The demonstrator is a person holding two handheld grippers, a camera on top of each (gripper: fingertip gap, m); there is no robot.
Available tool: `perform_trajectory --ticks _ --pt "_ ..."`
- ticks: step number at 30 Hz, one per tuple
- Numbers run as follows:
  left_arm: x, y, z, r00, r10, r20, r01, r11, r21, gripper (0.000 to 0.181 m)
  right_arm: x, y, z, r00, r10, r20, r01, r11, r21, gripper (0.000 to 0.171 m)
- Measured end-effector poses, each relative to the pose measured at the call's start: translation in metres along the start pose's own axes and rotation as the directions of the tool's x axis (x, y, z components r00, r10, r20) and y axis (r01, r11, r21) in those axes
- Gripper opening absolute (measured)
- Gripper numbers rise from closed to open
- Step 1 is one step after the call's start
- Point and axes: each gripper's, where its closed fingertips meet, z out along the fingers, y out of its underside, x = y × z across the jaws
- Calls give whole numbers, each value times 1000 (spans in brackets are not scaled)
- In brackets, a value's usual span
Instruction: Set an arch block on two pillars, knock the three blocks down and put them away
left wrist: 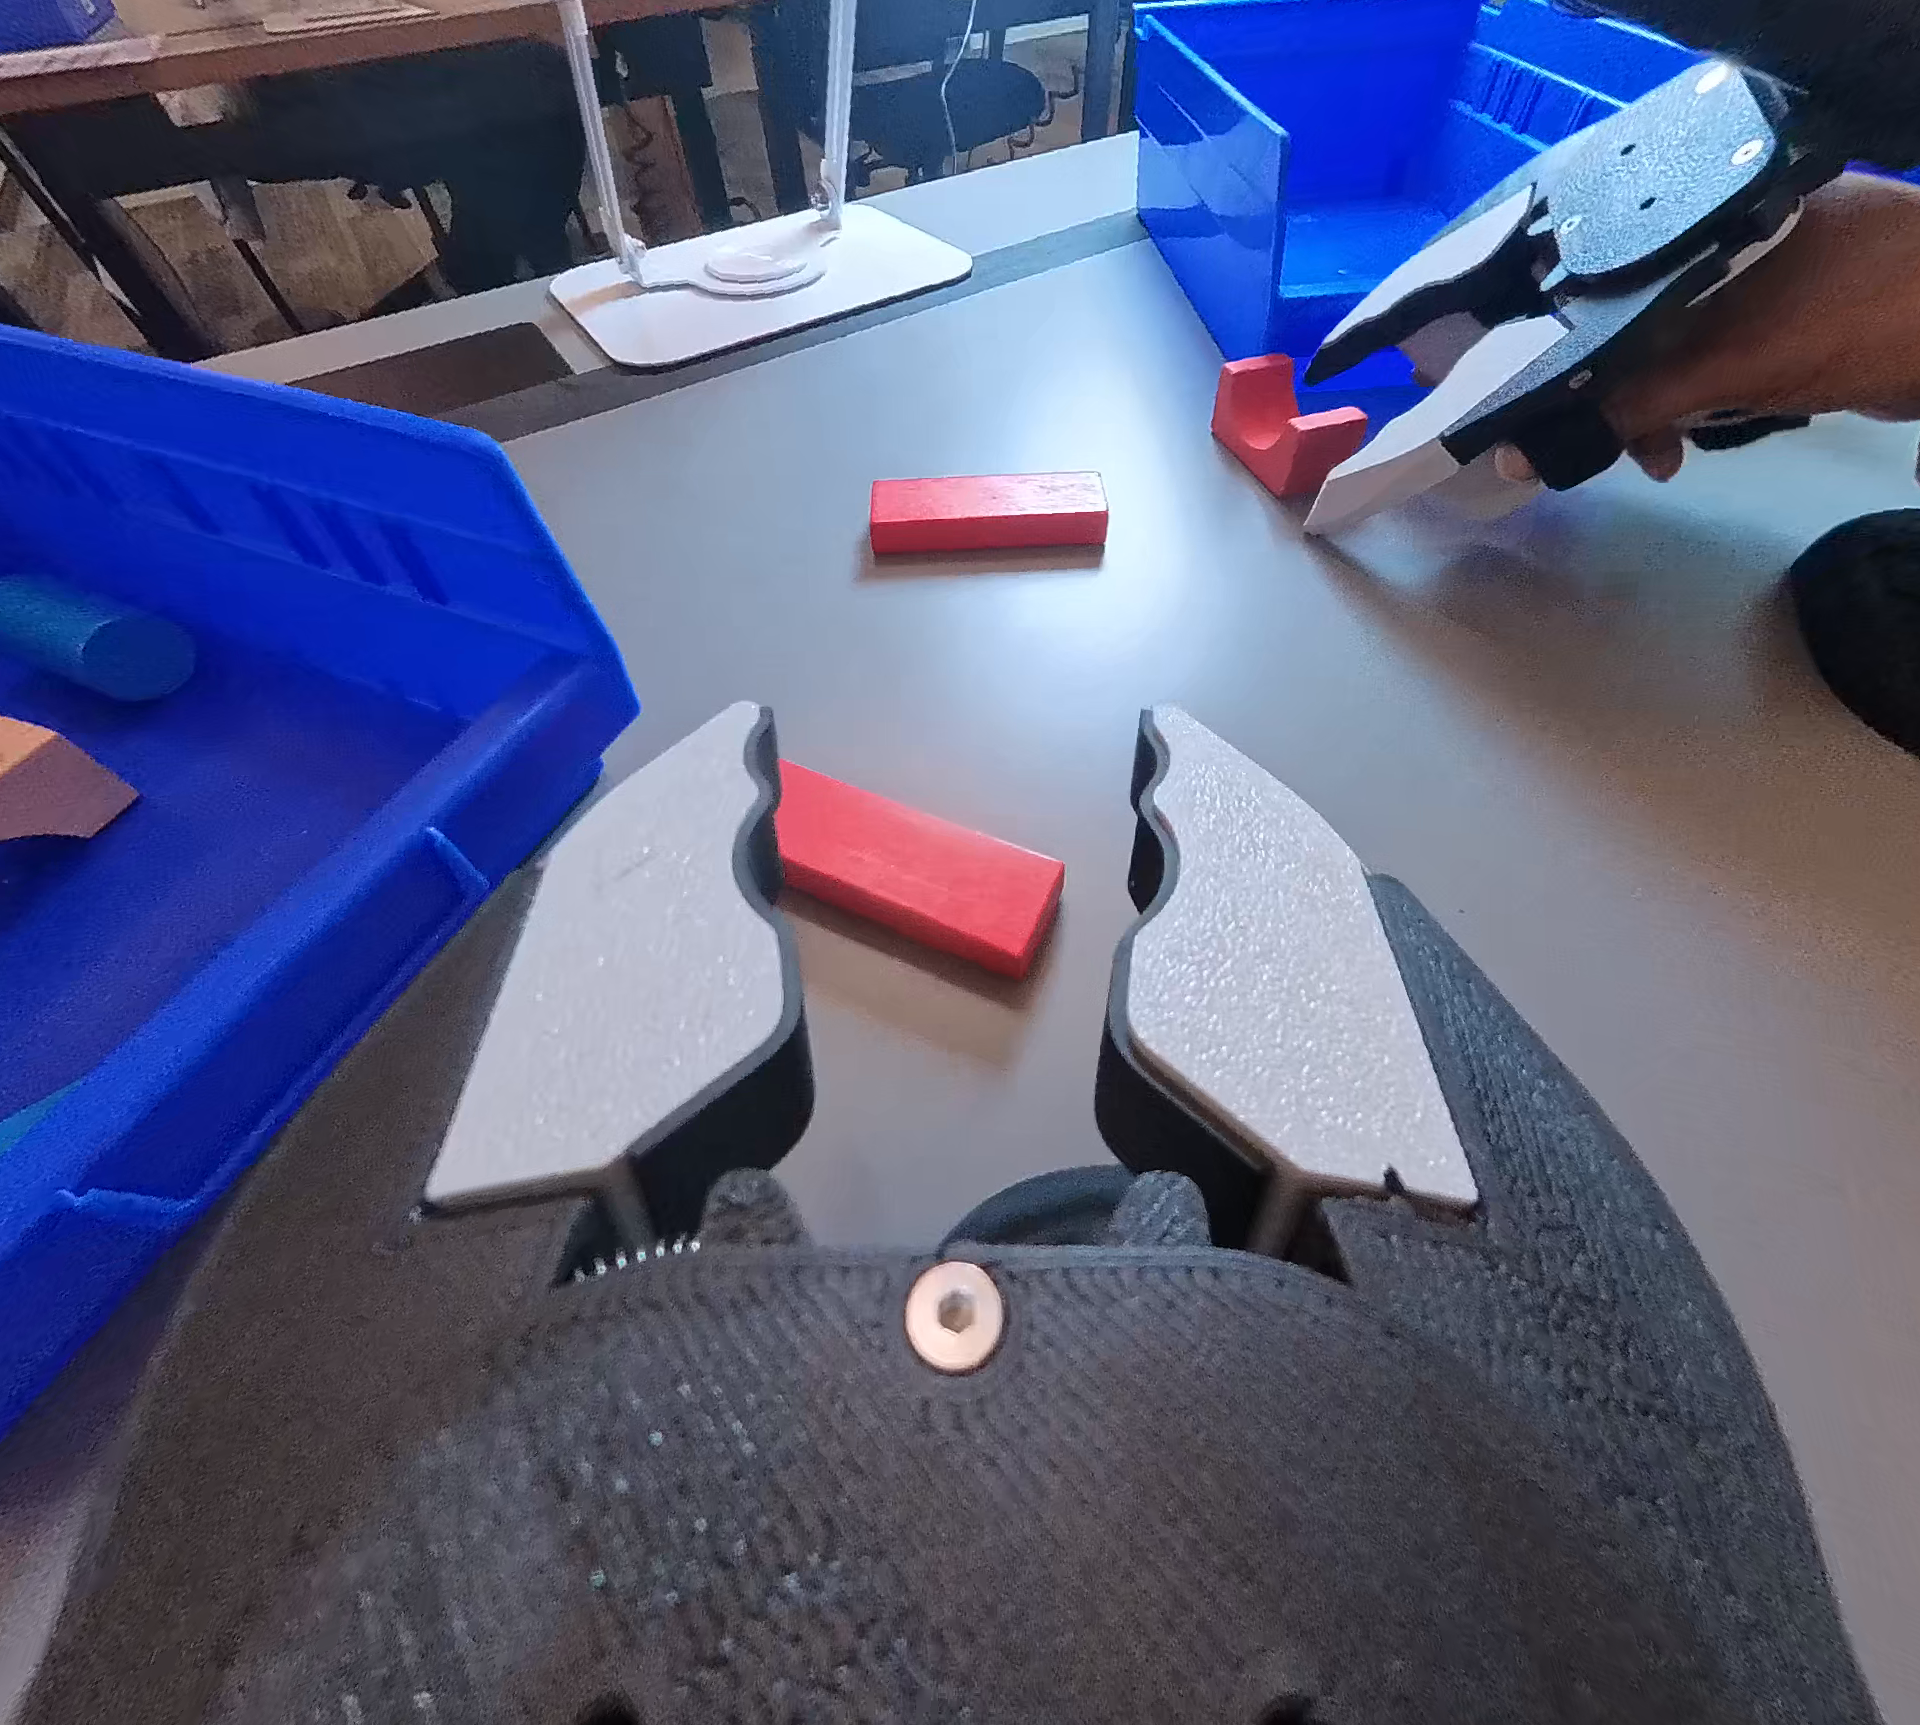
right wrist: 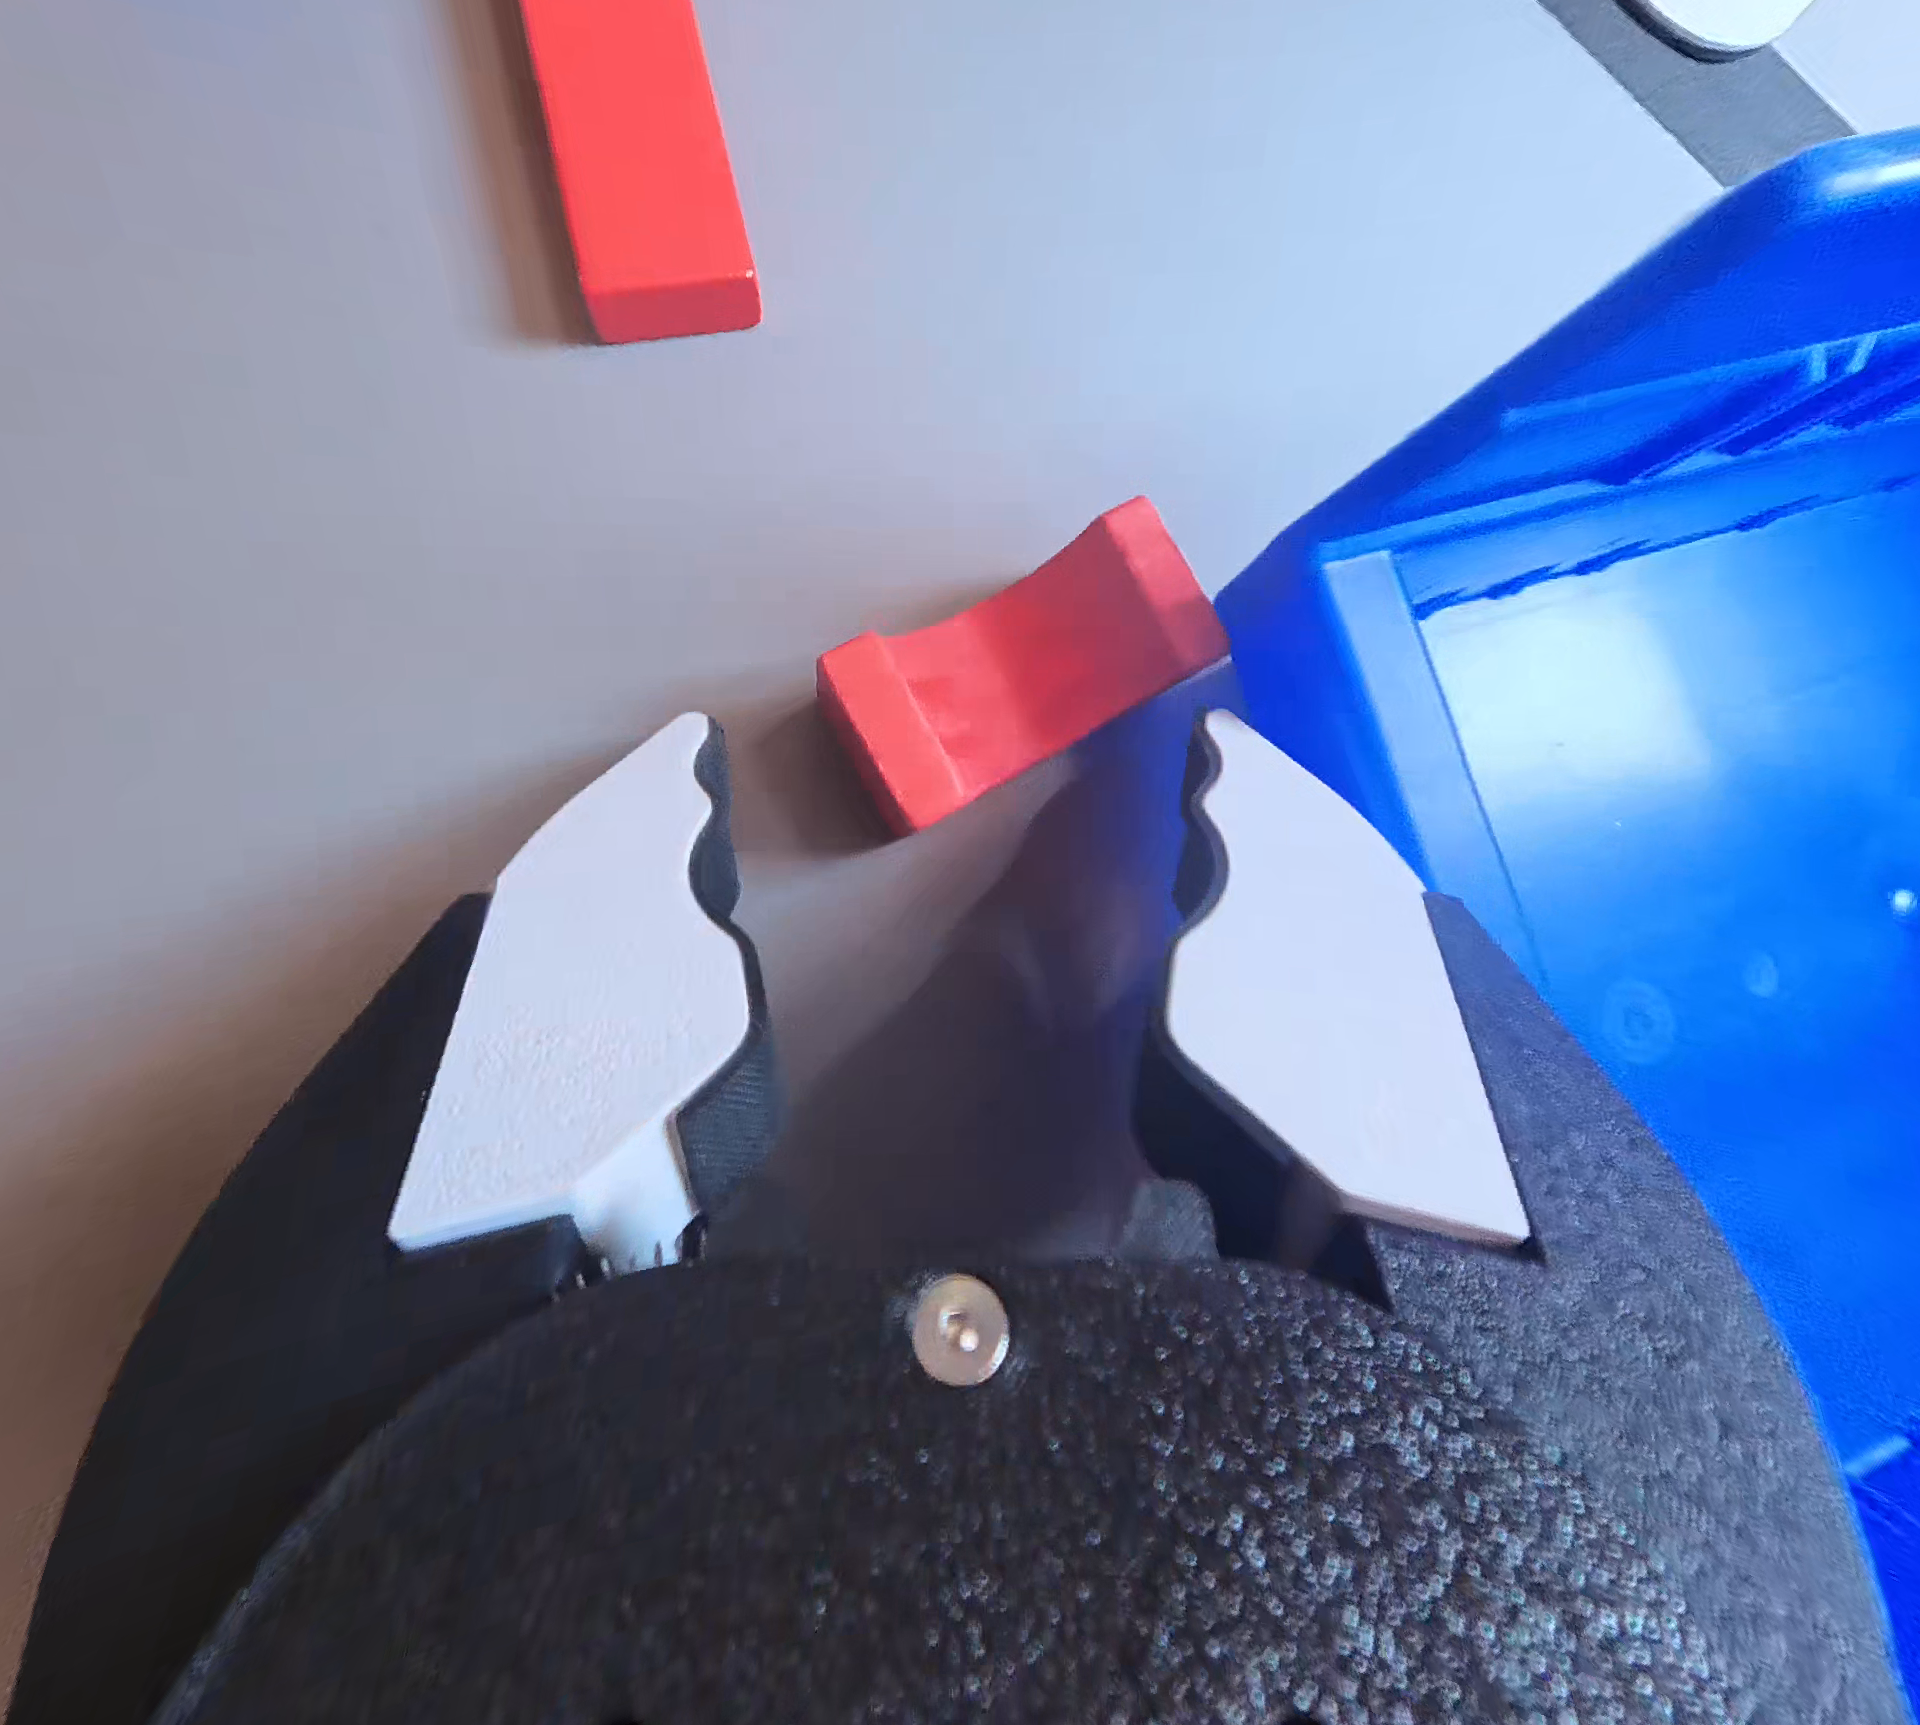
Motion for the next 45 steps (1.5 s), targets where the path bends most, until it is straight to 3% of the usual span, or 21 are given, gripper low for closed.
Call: perform_trajectory --ticks 5,7,9,12,15,19,21,23,26,29,32,35,36,40,42,45 --pt "4 2 1 997 -53 -51 53 999 6 63 2 -6 10 992 120 29 -120 992 26 57" --pt "5 0 0 998 -38 -50 39 999 20 61 1 -6 5 996 85 20 -85 996 21 39" --pt "7 -1 -1 998 -31 -57 33 999 30 59 -8 -16 -7 999 8 50 -12 996 90 38" --pt "9 -1 -1 997 -36 -71 39 999 30 58 4 -37 -40 1000 -7 -18 10 973 231 38" --pt "10 -1 -1 996 -35 -77 37 999 33 58 56 -47 -82 971 182 -158 -116 926 358 38" --pt "13 -1 0 996 -25 -82 27 999 30 57 130 -3 -103 837 353 -418 -236 923 305 40" --pt "13 0 0 996 -20 -83 22 999 26 57 144 1 -118 774 320 -546 -159 933 322 63" --pt "13 1 1 996 -19 -82 21 1000 23 56 141 -14 -130 750 266 -606 -51 936 348 65" --pt "14 1 1 996 -19 -83 21 1000 21 56 94 -48 -111 868 122 -482 81 922 379 48" --pt "14 1 2 997 -13 -81 14 1000 21 56 20 -60 -52 986 -32 -165 81 951 299 56" --pt "15 1 1 996 -6 -85 8 1000 24 55 -36 -61 2 992 -83 93 64 980 187 64" --pt "15 1 1 996 -8 -92 10 1000 24 55 -52 -64 41 980 -85 179 66 992 108 65" --pt "15 1 2 995 -11 -94 13 1000 24 55 -58 -67 49 972 -70 225 50 994 93 51" --pt "16 1 2 994 -19 -112 22 999 25 55 -65 -76 41 959 -139 248 112 987 118 33" --pt "17 0 1 992 -21 -120 26 999 33 55 -52 -85 16 974 -164 157 131 971 198 33" --pt "18 -2 -1 992 -24 -128 30 999 46 55 -9 -100 -39 998 -63 27 50 941 334 33"
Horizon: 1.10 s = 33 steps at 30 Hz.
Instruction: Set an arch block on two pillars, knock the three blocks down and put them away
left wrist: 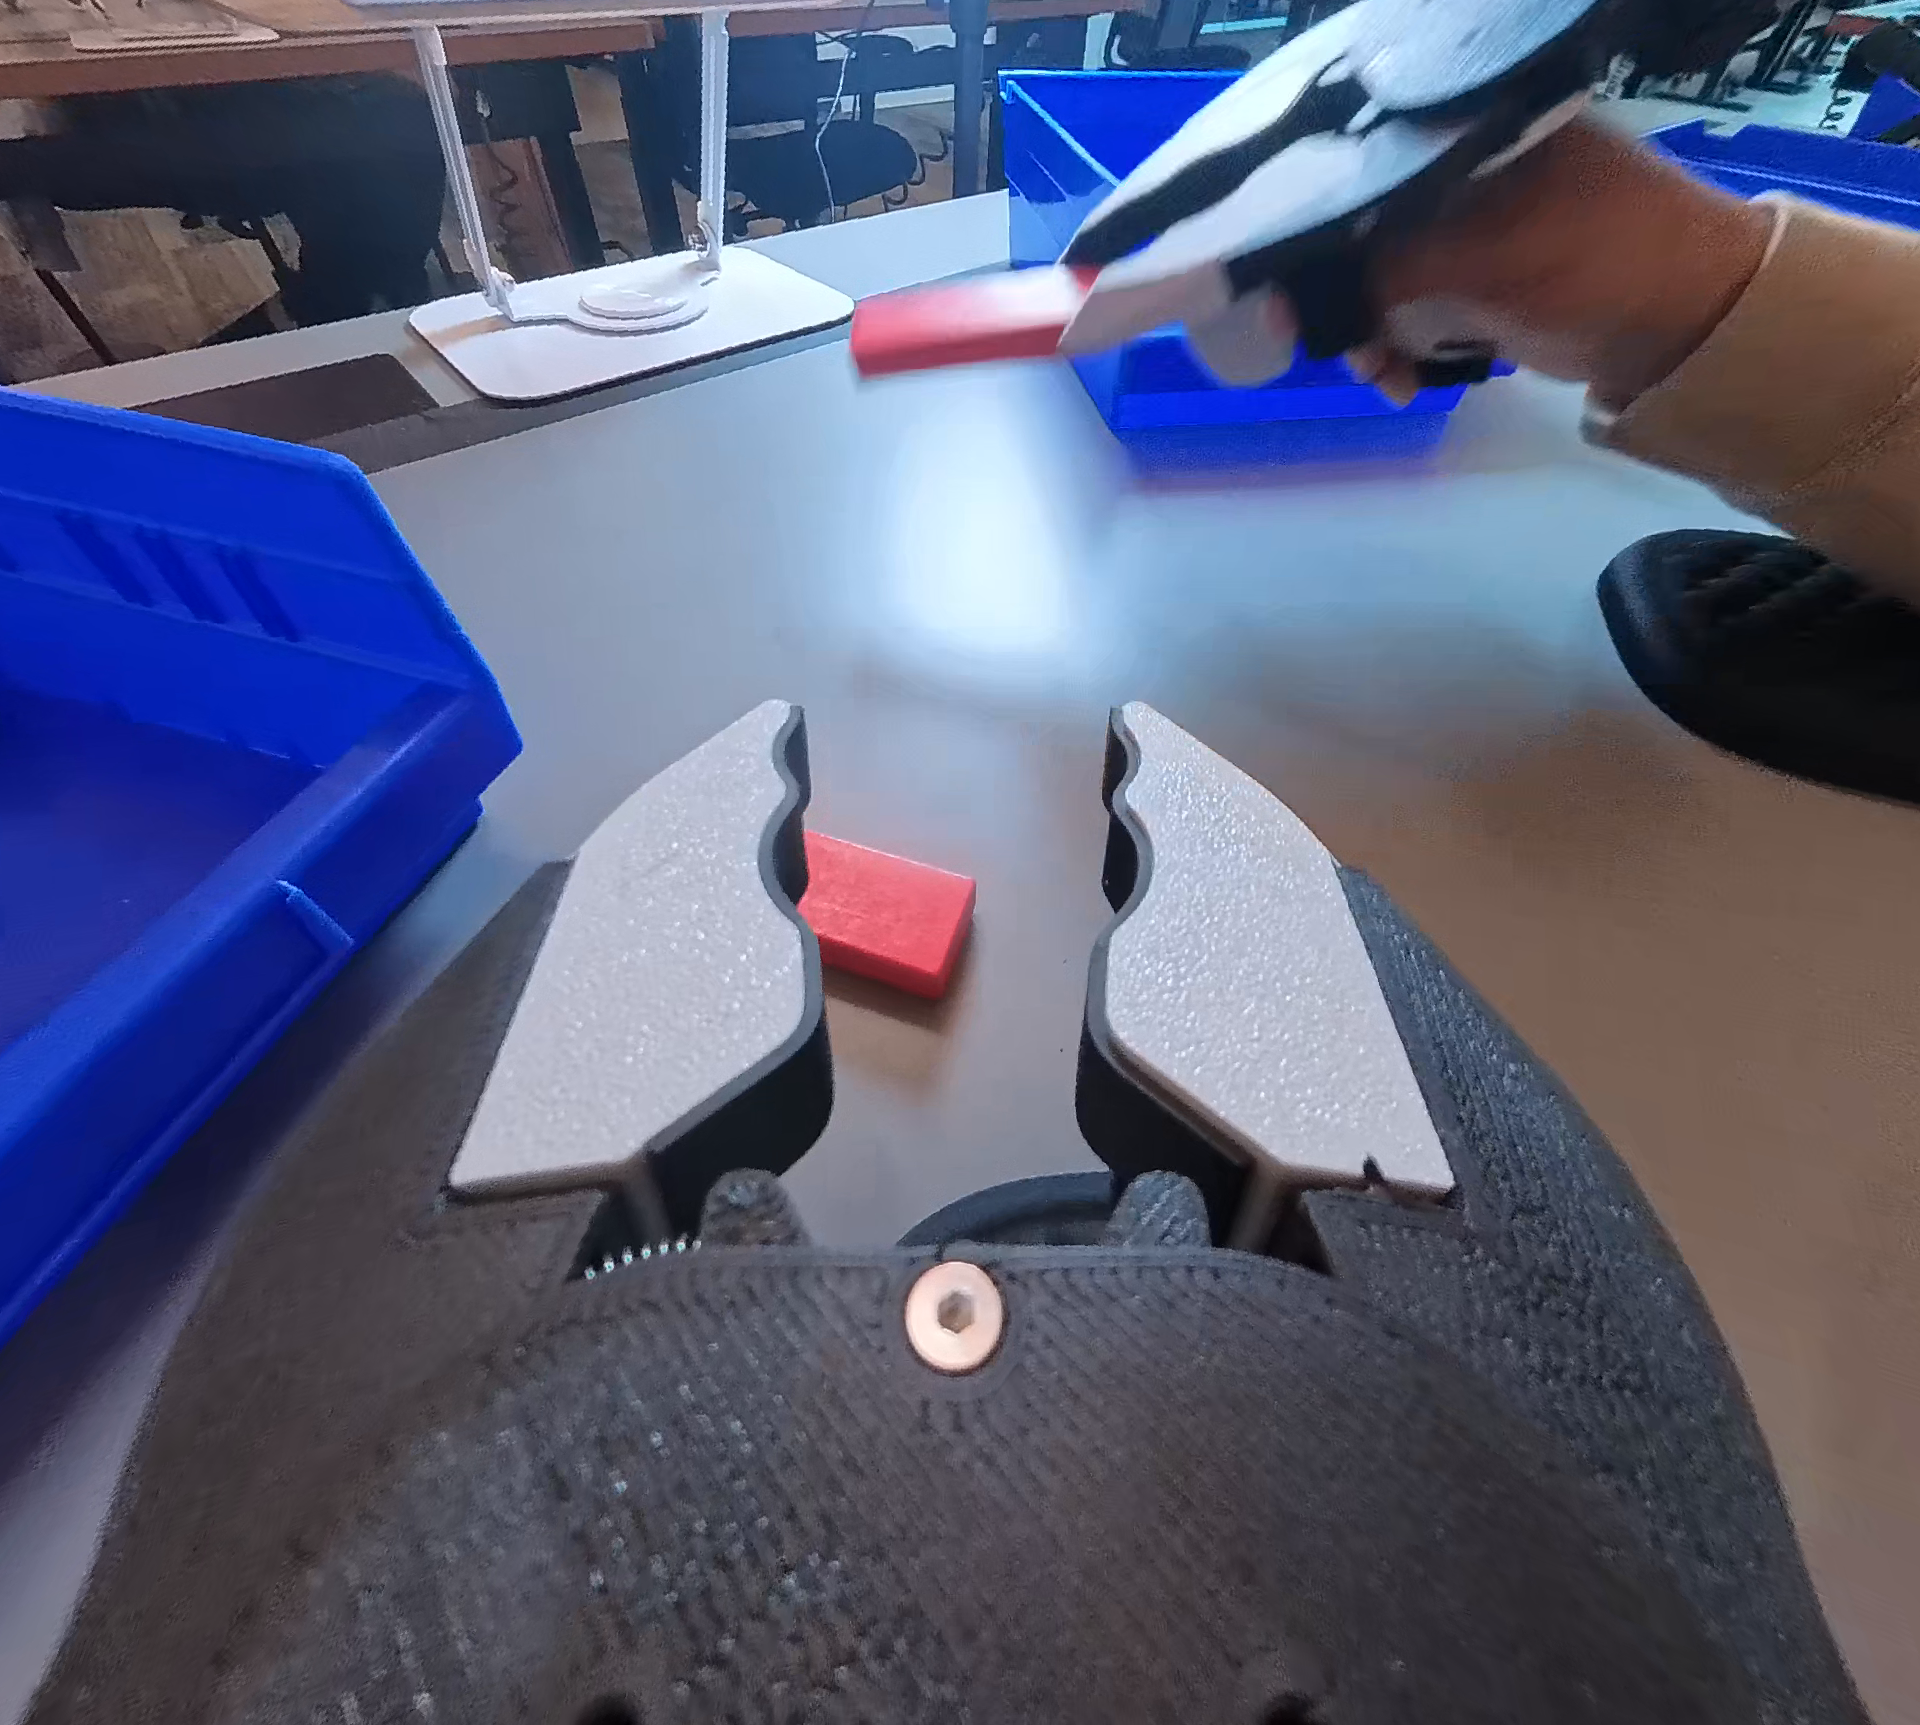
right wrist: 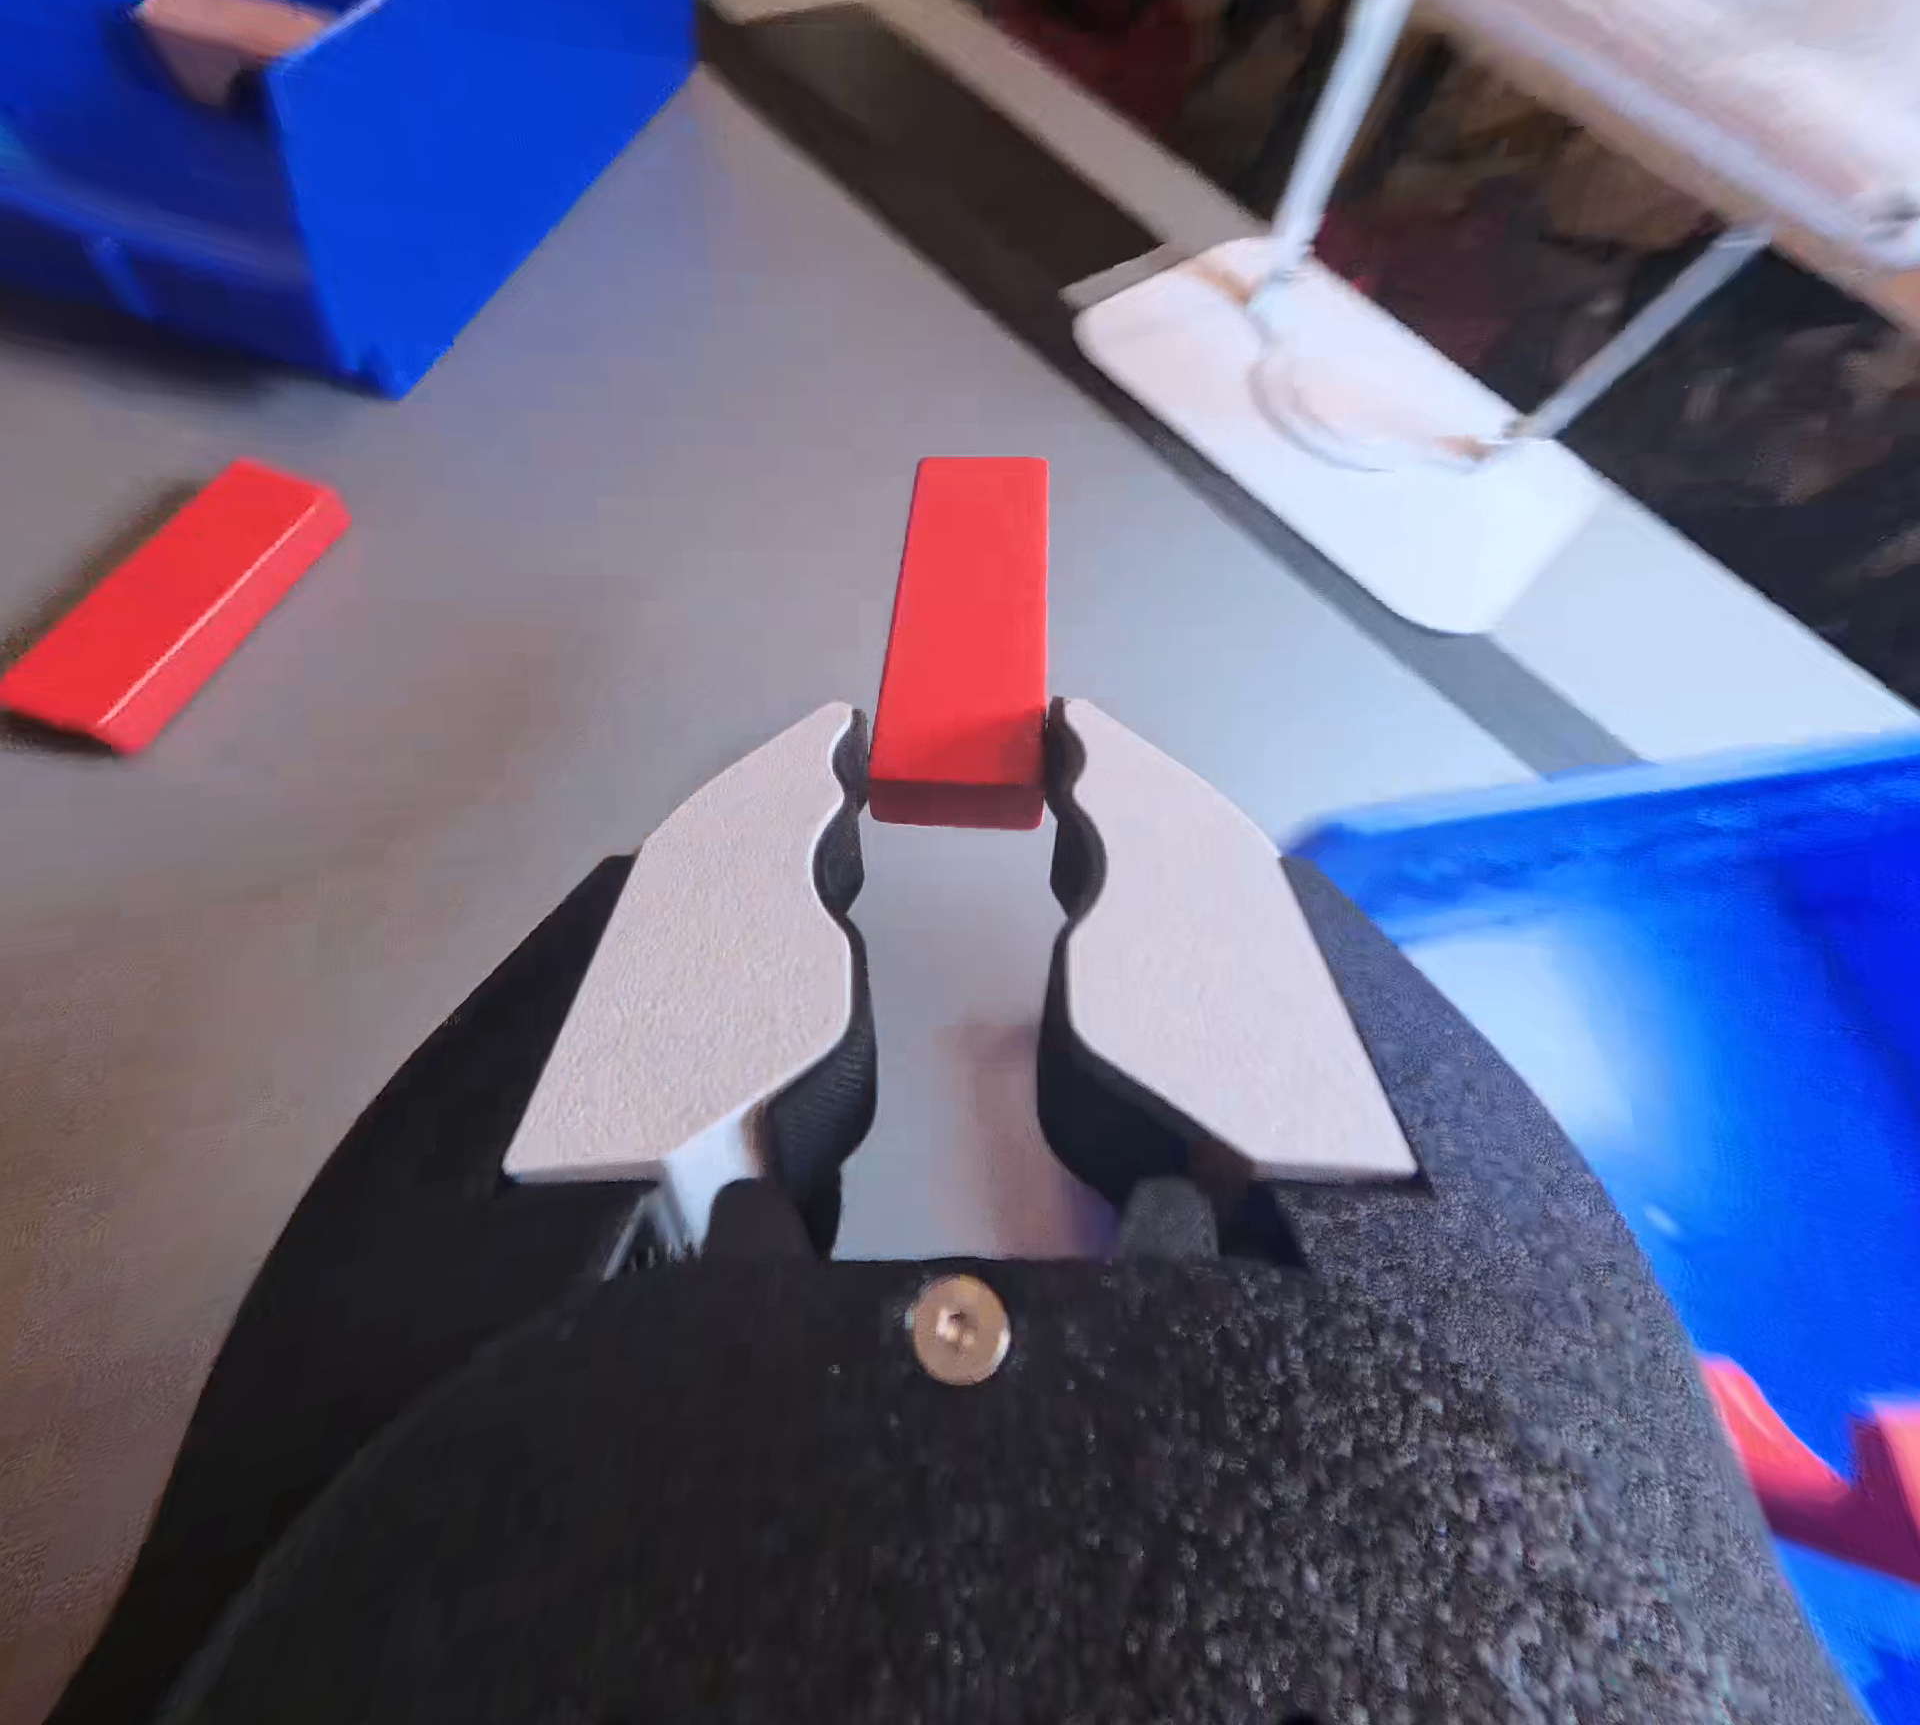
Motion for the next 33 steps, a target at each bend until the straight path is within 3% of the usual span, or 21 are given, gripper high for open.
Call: perform_trajectory --ticks 3,6,8,9,11,14,18,21,24,26,28,29,33 --pt "0 -1 0 1000 3 0 -3 1000 3 55 70 4 -50 961 108 -255 -102 994 34 33" --pt "1 0 0 1000 12 0 -12 1000 -3 55 126 51 -74 864 175 -472 -231 971 -63 33" --pt "1 1 1 1000 17 3 -17 1000 -6 54 146 79 -77 810 180 -558 -286 952 -107 38" --pt "1 1 1 1000 18 5 -18 1000 -7 54 152 85 -79 789 151 -595 -277 952 -126 49" --pt "1 1 1 1000 18 9 -18 1000 -8 54 156 77 -82 767 80 -637 -210 969 -130 52" --pt "-1 1 1 1000 15 14 -15 1000 -6 54 124 40 -70 840 61 -539 -94 995 -33 48" --pt "-10 -5 -3 998 3 65 -5 1000 30 53 10 7 -19 987 65 -145 -63 998 12 57" --pt "-25 -13 -12 989 -15 150 3 997 82 53 -104 8 20 984 51 170 -38 996 -76 67" --pt "-39 -26 -24 974 -46 222 9 986 164 51 -187 24 50 950 7 311 54 981 -189 76" --pt "-45 -30 -30 965 -62 254 13 982 189 50 -211 26 67 945 -16 327 90 973 -213 71" --pt "-46 -31 -32 964 -72 254 20 980 199 50 -218 21 77 938 -25 347 107 970 -217 43" --pt "-45 -31 -32 966 -71 250 20 980 200 50 -215 20 80 936 -40 349 125 966 -226 38" --pt "-42 -32 -31 971 -67 231 19 979 203 50 -189 23 74 935 -52 351 141 962 -232 36"
